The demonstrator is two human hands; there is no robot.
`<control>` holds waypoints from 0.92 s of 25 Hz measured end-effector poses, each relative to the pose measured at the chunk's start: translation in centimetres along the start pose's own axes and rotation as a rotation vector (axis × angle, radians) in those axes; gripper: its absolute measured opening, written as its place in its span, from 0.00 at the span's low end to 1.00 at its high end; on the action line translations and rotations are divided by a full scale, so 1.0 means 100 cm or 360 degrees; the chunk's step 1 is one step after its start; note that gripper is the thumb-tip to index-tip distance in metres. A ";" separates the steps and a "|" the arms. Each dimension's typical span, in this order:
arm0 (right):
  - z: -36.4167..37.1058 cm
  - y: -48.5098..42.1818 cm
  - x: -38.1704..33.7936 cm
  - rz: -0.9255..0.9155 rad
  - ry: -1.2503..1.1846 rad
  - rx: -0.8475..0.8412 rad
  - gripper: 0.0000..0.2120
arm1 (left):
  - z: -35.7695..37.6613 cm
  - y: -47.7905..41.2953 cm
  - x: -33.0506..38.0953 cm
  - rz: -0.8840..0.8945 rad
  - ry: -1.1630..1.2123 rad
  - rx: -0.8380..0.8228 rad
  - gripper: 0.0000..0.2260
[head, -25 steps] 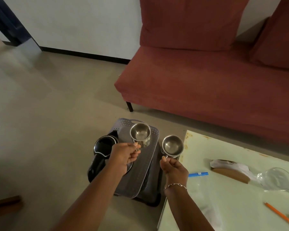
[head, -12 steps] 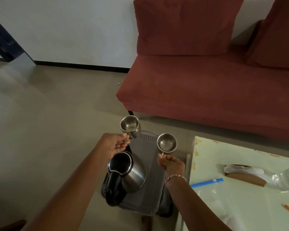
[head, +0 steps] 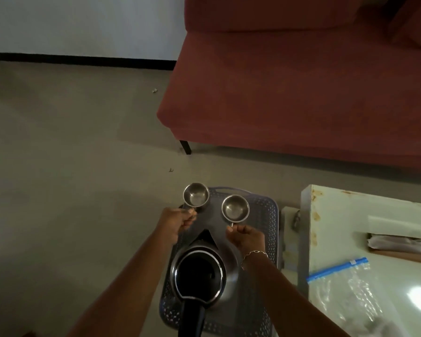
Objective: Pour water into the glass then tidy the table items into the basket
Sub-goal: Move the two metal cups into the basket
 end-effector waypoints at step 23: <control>-0.005 -0.059 0.043 0.0223 0.0162 0.0166 0.09 | 0.023 -0.049 -0.025 -0.0197 -0.0256 -0.0049 0.05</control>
Point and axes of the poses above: each hand's wrist, its own y-axis away from the middle knuckle, its own z-axis out of the palm, x = y × z, the point moved 10 cm from there along -y, towards the middle knuckle, and after that the axes turned 9 degrees about -y, right-handed, at the moved point
